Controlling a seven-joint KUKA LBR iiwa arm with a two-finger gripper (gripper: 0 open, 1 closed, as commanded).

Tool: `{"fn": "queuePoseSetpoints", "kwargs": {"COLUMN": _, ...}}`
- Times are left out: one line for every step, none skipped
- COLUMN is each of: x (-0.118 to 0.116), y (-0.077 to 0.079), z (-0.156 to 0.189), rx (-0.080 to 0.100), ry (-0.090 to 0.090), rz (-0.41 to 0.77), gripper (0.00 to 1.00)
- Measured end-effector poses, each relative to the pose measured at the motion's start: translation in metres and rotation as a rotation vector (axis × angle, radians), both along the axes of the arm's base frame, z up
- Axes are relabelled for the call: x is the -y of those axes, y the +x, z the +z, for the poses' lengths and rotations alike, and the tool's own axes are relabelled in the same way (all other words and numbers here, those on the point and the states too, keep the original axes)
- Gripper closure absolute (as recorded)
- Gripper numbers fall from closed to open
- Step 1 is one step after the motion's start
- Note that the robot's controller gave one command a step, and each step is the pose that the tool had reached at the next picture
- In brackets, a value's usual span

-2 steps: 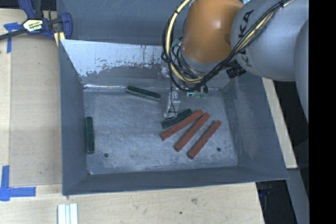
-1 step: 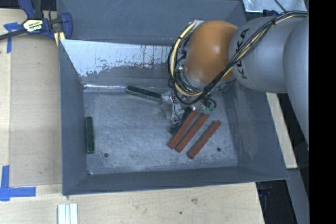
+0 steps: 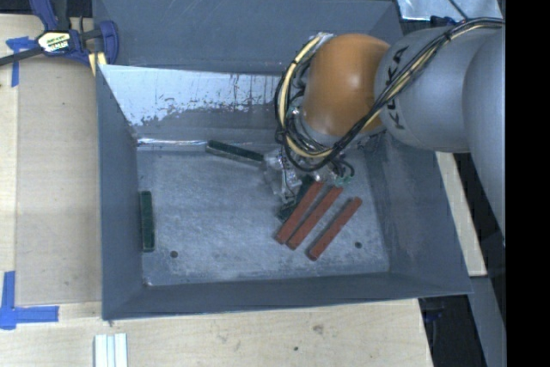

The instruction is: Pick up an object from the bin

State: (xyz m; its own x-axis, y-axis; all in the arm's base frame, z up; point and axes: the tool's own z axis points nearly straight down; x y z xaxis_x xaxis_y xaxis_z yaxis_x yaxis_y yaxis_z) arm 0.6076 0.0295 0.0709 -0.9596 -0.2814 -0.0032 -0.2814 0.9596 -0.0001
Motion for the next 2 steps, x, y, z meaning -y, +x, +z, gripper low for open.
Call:
{"fn": "queuePoseSetpoints", "kwargs": {"x": -0.002, "y": -0.011, "z": 0.054, "rx": -0.006, "ry": 0.000, "rz": 0.022, "gripper": 1.00}}
{"fn": "queuePoseSetpoints", "kwargs": {"x": -0.005, "y": -0.048, "z": 0.179, "rx": 0.006, "ry": 0.000, "rz": 0.054, "gripper": 0.00}}
